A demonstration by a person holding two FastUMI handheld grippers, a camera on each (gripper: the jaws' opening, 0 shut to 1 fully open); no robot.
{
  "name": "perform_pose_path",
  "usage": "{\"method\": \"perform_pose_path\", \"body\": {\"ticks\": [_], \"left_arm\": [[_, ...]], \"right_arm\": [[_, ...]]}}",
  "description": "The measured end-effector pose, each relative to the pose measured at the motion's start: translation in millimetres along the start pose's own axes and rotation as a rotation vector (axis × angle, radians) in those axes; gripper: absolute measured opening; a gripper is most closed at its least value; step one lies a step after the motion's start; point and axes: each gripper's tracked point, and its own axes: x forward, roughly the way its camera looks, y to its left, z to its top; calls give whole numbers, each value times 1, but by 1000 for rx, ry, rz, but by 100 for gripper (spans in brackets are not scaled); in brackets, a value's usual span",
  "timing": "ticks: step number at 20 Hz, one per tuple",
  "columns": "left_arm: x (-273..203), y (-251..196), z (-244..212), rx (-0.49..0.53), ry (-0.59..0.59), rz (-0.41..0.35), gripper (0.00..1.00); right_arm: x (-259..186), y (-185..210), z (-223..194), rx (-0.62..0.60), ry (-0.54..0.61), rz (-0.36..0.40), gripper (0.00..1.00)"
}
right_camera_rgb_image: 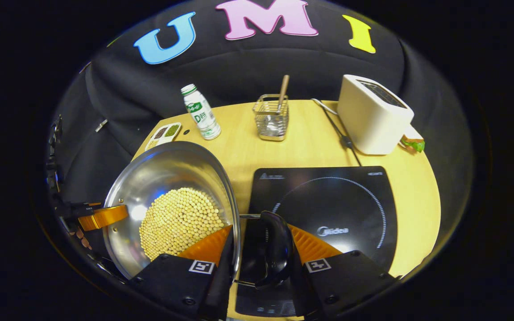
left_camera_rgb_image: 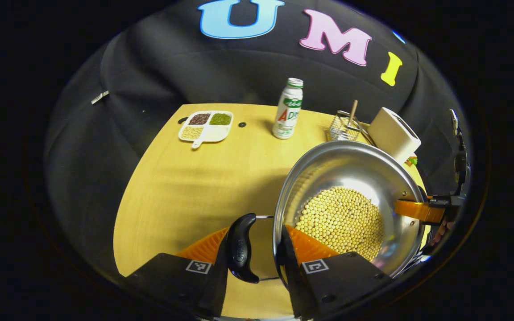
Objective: First push the handle of the pot to place it horizontally, then grasp the pot with both hands and set it on the induction cooktop.
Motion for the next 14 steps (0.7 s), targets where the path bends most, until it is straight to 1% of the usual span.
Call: {"method": "perform_pose_path", "body": {"ticks": [1, 2, 10, 11, 12, 13, 14], "left_arm": [[-1, -13, 0, 3, 3, -5, 59], [0, -26, 0, 6, 6, -10, 59], [8, -120, 9, 39, 6, -38, 60], [11, -131, 9, 42, 6, -40, 60], [14, -141, 9, 42, 5, -44, 59], [17, -150, 9, 40, 3, -49, 59], [20, -159, 8, 40, 3, -53, 60]], "right_arm": [[-4, -13, 2, 2, 3, -5, 54], [-8, -26, 3, 7, 3, -9, 58], [-32, -121, 12, 40, 0, -33, 58], [-32, -132, 14, 43, -2, -37, 54], [-33, -142, 15, 43, -3, -40, 58], [-34, -152, 15, 44, -5, -44, 54], [-34, -163, 15, 48, -6, -49, 58]]}}
